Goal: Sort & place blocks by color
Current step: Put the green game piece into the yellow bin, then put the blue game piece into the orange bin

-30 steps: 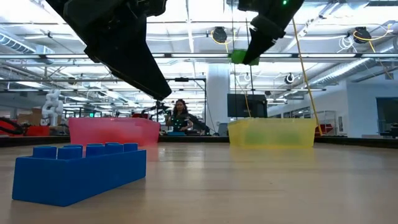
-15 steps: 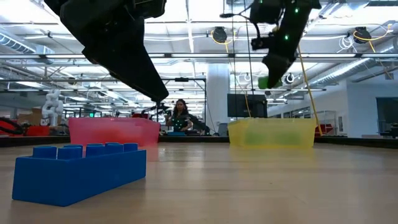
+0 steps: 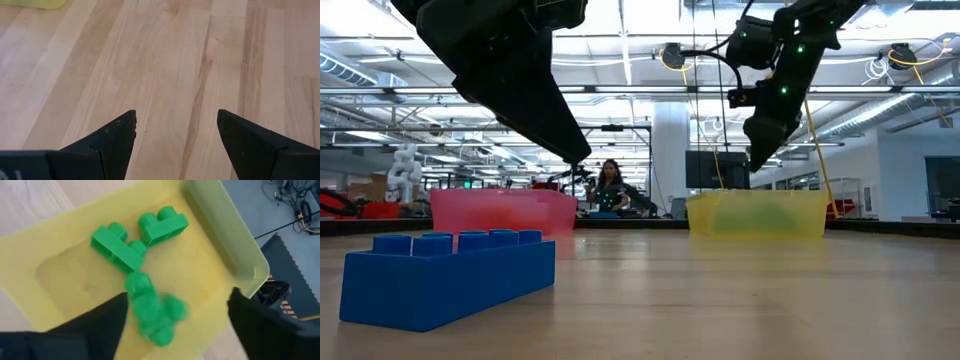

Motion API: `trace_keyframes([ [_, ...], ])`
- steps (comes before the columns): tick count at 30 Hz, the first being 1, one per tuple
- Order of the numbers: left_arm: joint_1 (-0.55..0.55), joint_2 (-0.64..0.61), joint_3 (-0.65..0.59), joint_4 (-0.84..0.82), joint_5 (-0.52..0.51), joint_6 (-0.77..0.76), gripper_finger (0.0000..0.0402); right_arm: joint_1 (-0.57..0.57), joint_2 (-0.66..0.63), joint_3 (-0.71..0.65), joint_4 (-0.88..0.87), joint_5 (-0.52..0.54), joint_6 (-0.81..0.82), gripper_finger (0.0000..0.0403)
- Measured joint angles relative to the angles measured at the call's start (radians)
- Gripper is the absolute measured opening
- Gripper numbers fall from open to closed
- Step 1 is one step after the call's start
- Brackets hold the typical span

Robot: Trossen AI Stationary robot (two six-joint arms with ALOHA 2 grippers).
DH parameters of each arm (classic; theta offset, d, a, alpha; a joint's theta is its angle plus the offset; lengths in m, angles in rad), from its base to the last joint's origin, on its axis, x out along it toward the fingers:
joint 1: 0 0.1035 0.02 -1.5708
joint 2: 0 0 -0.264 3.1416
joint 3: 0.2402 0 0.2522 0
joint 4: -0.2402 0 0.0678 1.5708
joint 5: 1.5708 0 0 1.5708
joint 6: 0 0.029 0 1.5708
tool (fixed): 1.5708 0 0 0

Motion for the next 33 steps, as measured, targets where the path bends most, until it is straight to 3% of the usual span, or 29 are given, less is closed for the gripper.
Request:
trace_keyframes([
  [4,0.000,0.000,0.000,0.000,0.000,0.000,0.0278,0.000,0.000,-0.008,0.000,0.000,0.004,0.0376],
  [8,0.000,0.000,0.000,0.000,0.000,-0.001,0.0278,0.011,-0.009,-0.008,-0.006,-0.014,0.076,0.0377],
  [11,0.000,0.000,0.000,0.002,0.019,-0.019,0.0278,0.036,-0.026,-0.008,0.009,-0.108,0.143,0.0376],
  [15,0.000,-0.020,0.000,-0.009,0.223,-0.128,0.0278,0.098,-0.061,-0.008,0.052,-0.248,0.232,0.0376],
  [19,-0.007,-0.073,0.000,-0.016,0.417,-0.229,0.0278,0.202,-0.092,-0.008,0.137,-0.298,0.260,0.0376],
  [26,-0.045,-0.137,0.001,-0.035,0.430,-0.364,0.0278,0.399,-0.088,-0.007,0.328,-0.342,0.198,0.0376],
  [30,-0.059,-0.129,0.001,-0.053,0.424,-0.474,0.0278,0.461,-0.081,-0.008,0.359,-0.334,0.190,0.0376],
  [33,-0.067,-0.110,0.000,-0.066,0.420,-0.560,0.0278,0.487,-0.079,-0.049,0.483,-0.335,0.198,0.0376],
])
